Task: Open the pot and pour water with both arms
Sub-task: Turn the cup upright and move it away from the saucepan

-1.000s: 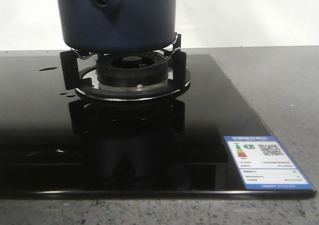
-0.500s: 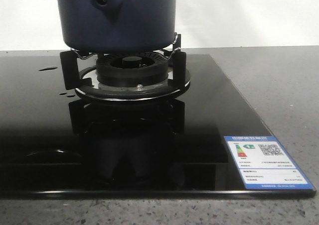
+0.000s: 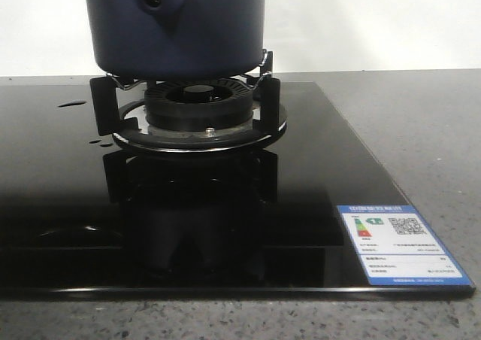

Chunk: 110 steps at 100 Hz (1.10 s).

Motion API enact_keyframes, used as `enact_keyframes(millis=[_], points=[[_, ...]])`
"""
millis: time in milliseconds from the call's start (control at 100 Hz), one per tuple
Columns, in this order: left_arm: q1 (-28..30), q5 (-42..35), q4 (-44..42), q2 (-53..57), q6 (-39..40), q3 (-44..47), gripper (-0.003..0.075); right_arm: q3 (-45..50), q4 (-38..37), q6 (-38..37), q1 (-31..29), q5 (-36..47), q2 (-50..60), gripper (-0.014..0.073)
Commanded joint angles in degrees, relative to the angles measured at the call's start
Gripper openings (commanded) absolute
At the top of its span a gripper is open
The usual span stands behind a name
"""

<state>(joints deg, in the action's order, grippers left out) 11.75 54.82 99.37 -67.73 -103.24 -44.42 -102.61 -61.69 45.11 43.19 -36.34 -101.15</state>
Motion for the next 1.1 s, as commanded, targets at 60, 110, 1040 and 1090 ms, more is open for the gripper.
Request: enact_keyframes(millis=[60, 110, 1040, 1090], points=[[-0.4, 2.8, 7.3, 1.4, -0.1, -1.9, 0.0249, -1.6, -3.4, 2.6, 0.5, 1.3, 2.8, 0.0224], [-0.4, 2.8, 7.3, 1.4, -0.1, -1.9, 0.0249, -1.6, -3.5, 3.2, 0.5, 1.3, 2.8, 0.0224], [-0.4, 2.8, 7.3, 1.4, -0.1, -1.9, 0.0249, -1.6, -5.9, -2.5, 0.3, -10.9, 4.2, 0.0224], [-0.4, 2.8, 7.3, 1.4, -0.1, -1.9, 0.0249, -1.6, -5.5, -4.9, 0.3, -10.6, 4.3, 0.0224]])
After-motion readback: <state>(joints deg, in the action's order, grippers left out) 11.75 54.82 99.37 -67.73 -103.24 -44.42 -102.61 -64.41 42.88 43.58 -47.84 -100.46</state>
